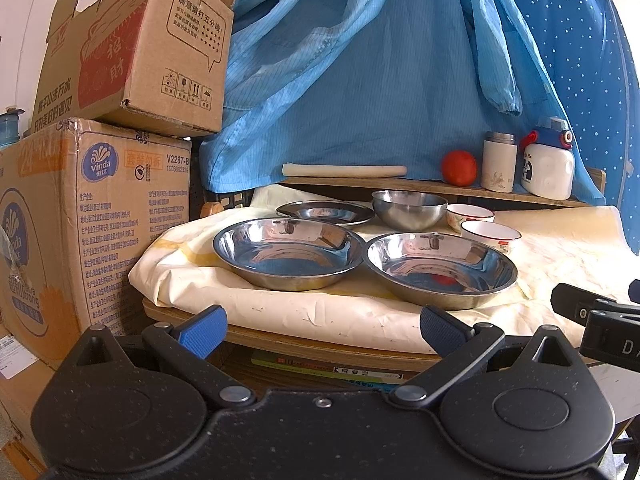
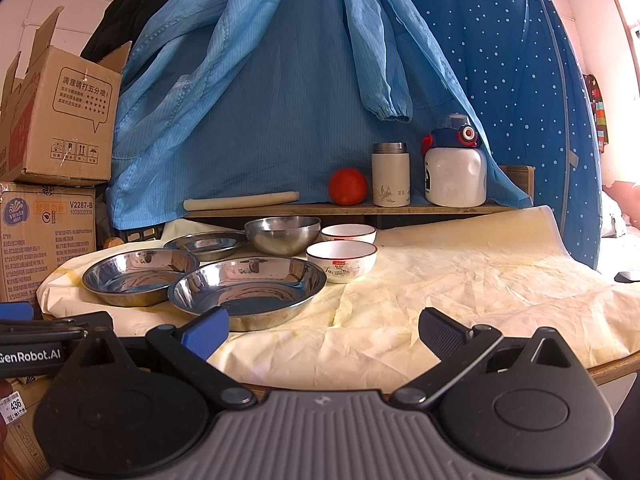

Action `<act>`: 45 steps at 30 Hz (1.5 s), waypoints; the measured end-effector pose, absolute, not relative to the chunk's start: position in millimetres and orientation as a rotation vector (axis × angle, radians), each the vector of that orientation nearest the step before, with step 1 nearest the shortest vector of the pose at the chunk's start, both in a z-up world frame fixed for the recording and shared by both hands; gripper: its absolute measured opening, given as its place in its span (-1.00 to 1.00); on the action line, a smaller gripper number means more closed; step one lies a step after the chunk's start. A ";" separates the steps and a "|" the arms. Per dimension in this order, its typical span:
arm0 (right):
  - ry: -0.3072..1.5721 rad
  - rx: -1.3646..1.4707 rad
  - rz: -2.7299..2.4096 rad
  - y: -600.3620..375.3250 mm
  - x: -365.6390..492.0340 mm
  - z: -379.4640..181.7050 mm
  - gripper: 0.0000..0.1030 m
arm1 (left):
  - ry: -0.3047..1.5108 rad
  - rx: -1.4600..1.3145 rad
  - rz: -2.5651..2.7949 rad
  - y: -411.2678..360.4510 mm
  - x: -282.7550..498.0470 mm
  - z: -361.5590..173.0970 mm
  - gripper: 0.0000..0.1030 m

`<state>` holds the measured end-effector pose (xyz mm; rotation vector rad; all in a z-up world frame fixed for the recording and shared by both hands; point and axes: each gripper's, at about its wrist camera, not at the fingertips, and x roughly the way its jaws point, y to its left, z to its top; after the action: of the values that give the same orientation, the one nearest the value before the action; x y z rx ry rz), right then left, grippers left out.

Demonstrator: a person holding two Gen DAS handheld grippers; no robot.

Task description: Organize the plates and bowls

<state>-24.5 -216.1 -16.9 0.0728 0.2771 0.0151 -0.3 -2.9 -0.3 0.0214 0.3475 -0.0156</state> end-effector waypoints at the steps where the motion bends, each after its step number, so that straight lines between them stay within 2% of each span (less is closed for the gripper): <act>1: 0.277 0.073 0.015 -216.1 -24.5 -16.8 0.99 | 0.348 0.021 -0.015 -2.3 -0.2 -0.4 0.98; 24: 0.285 0.076 0.034 -215.3 -13.7 -12.3 0.99 | 0.363 0.009 0.002 4.2 15.4 5.3 0.99; 39: 0.285 -0.027 0.149 -214.8 43.5 4.3 0.99 | 0.394 -0.024 0.089 38.2 77.0 27.9 0.99; 45: 0.312 -0.054 0.251 -210.6 80.9 16.2 0.99 | 0.459 -0.070 0.114 53.9 108.2 25.2 0.99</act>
<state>80.9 -210.6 16.2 -0.0544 0.3117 0.2506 108.2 53.9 25.2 -0.0698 0.4585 0.1142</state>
